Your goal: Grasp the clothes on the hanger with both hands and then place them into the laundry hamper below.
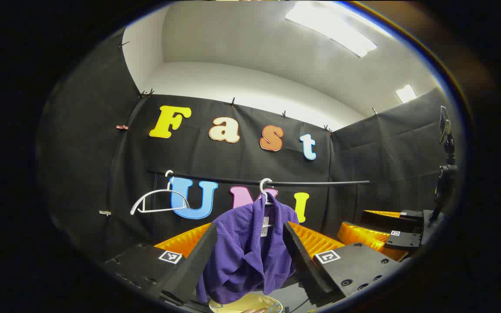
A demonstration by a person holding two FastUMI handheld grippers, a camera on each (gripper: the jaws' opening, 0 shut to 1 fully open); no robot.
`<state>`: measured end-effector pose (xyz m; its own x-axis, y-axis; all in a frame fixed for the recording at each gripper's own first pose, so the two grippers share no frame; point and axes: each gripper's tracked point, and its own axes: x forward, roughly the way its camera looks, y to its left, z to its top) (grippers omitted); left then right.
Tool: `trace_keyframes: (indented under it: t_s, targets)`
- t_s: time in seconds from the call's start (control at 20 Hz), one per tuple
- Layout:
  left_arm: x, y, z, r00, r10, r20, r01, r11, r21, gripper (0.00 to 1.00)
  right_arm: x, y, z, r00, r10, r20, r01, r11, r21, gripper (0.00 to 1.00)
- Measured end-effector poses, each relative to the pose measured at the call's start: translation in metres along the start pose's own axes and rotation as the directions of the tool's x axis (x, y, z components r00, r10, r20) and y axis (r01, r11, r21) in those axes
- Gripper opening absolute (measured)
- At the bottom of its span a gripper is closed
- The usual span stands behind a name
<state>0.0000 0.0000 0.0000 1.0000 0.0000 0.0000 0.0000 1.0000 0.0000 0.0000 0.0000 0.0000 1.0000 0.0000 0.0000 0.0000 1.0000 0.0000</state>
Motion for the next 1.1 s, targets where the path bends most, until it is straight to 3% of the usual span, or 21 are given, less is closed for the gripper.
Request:
trace_keyframes:
  t_s: [0.5, 1.1]
  targets:
    - [-0.008, 0.006, 0.014, 1.0, 0.001, 0.025, 0.0, 1.0, -0.018, 0.95, -0.006, 0.013, 0.014, 1.0, 0.002, 0.024, -0.002, 1.0, 0.004, 0.97]
    - [-0.017, 0.012, 0.015, 0.999, -0.046, 0.016, 0.046, 0.998, -0.046, 0.95, -0.014, 0.022, 0.012, 0.999, -0.039, 0.003, 0.039, 0.999, -0.007, 0.97]
